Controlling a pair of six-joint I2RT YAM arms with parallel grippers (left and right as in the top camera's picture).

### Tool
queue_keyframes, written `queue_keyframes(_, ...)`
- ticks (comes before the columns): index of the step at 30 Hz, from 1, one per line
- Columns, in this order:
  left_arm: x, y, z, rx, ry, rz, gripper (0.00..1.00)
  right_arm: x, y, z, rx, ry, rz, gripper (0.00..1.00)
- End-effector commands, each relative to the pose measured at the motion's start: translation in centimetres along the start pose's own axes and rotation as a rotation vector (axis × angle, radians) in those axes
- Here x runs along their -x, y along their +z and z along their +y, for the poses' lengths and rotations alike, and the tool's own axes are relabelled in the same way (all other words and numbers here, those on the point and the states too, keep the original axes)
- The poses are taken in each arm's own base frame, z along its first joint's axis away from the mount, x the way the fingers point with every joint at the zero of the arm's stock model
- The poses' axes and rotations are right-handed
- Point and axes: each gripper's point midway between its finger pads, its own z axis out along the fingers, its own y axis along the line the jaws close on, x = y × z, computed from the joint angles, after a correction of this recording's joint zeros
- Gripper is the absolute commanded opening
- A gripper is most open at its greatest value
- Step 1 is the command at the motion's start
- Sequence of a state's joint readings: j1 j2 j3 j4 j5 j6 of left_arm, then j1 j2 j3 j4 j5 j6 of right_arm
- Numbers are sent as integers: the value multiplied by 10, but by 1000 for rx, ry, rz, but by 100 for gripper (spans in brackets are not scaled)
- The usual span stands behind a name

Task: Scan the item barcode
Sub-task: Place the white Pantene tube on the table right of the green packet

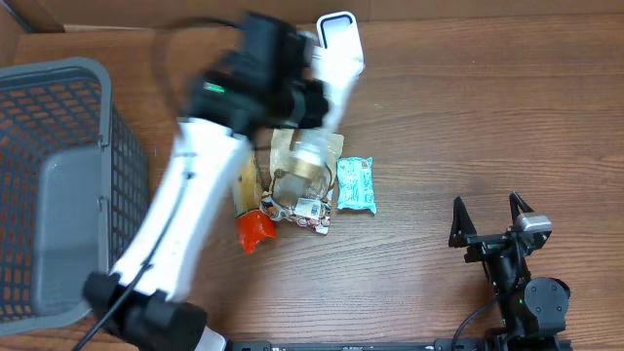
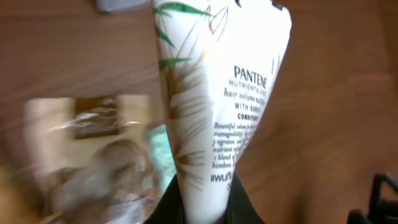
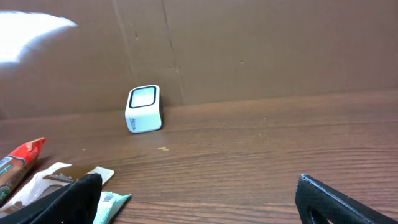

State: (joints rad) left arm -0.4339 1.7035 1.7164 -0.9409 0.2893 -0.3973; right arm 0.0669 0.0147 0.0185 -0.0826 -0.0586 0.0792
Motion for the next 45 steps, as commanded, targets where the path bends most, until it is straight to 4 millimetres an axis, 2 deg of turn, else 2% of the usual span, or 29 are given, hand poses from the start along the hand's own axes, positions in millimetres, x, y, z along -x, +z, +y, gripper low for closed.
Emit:
queue_keyframes(1, -35, 43, -29, -87, -140, 62, 4, -2, 0, -1, -7, 6, -6, 100)
queue_keyframes(3, -48, 72, -43, -129, -170, 54, 4, -2, 0, -1, -7, 6, -6, 100)
queue_keyframes(6, -63, 104, -55, -156, -234, 36, 4, -2, 0, -1, -7, 6, -6, 100)
queue_keyframes(12, -86, 151, -39, -44, -385, 31, 4, -2, 0, -1, -7, 6, -6, 100)
queue_keyframes(18, -112, 189, -39, -56, -376, 122, 6, -2, 0, -1, -7, 6, -6, 100)
queue_keyframes(22, -123, 199, -43, -96, -327, 172, 29, -2, 0, -1, -7, 6, -6, 100)
queue_keyframes(23, -123, 198, -47, -119, -286, 179, 46, -2, 0, -1, -7, 6, -6, 100)
queue_keyframes(24, -123, 197, -50, -132, -264, 182, 55, -2, 0, -1, -7, 6, -6, 100)
queue_keyframes(26, -120, 192, -53, -141, -244, 173, 70, -2, 0, -1, -7, 6, -6, 100)
queue_keyframes(29, -105, 173, -58, -149, -189, 119, 84, -2, 0, -1, -7, 6, -6, 100)
queue_keyframes(32, -85, 137, -55, -82, -120, 35, 87, -2, 0, -1, -7, 6, -6, 100)
queue_keyframes(35, -73, 90, -42, 18, -37, -16, 89, -2, 0, -1, -7, 6, -6, 100)
queue_keyframes(37, -71, 57, -28, 80, -17, -15, 90, -2, 0, -1, -7, 6, -6, 100)
queue_keyframes(41, -76, -13, 17, 224, -75, -17, 91, -2, 0, -1, -7, 6, -6, 100)
queue_keyframes(45, -89, -65, 60, 354, -133, -13, 91, -2, 0, -1, -7, 6, -6, 100)
